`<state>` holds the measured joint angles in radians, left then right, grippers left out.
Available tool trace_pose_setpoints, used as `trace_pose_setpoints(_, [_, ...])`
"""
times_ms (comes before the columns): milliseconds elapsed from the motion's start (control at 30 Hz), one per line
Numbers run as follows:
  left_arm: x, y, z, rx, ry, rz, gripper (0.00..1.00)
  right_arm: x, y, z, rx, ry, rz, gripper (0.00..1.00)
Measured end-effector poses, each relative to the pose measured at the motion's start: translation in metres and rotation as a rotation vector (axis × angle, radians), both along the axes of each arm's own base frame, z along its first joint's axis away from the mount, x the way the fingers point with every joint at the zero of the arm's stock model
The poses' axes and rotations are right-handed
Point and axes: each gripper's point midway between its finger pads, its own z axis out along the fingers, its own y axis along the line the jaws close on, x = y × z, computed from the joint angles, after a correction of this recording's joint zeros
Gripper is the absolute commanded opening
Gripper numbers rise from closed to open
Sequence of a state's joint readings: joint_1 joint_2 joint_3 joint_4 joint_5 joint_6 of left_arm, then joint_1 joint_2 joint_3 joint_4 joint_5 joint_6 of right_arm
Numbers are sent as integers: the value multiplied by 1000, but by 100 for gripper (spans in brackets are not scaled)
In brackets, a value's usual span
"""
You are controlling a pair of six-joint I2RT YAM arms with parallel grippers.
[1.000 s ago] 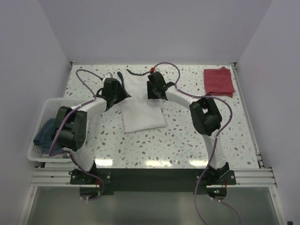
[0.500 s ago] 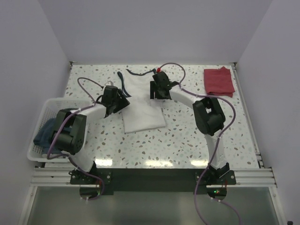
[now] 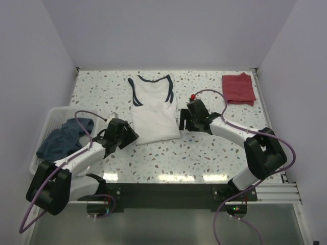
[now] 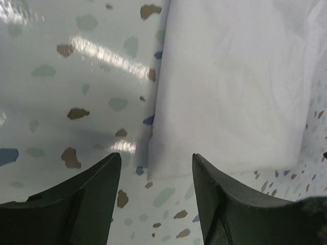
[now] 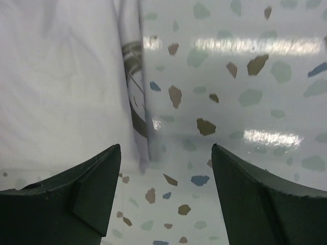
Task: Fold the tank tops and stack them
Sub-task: Fold the tank top
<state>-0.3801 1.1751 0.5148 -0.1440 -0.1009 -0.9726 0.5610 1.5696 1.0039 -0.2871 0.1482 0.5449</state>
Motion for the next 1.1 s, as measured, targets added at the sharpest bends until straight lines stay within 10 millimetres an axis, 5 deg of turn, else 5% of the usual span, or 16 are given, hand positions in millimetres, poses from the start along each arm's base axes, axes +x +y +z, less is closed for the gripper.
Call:
trace_pose_setpoints(100, [-24, -9, -17, -12, 52, -27, 63, -27, -1, -31, 13, 93, 15, 75])
trace_pose_setpoints(200, [-36, -9, -27, -30, 75, -14, 63, -40, 6, -42, 50, 129, 28, 75])
trace_pose_setpoints(400, [-38, -10, -26, -69, 50, 4, 63, -35, 29, -32, 135, 84, 39, 73])
trace_pose_setpoints(500, [-36, -12, -26, -92, 30, 7, 62, -35, 36, -30, 157, 76, 36, 65])
trace_pose_setpoints(867, [-28, -21, -29, -148, 10, 31, 53, -41, 37, -55, 188, 106, -42, 57])
trace_pose_setpoints(967, [-28, -25, -30, -164, 8, 35, 50, -40, 39, -56, 209, 100, -56, 48])
trace_pose_setpoints(1100, [-26, -35, -32, -177, 1, 17, 42, -38, 42, -60, 228, 98, -69, 24])
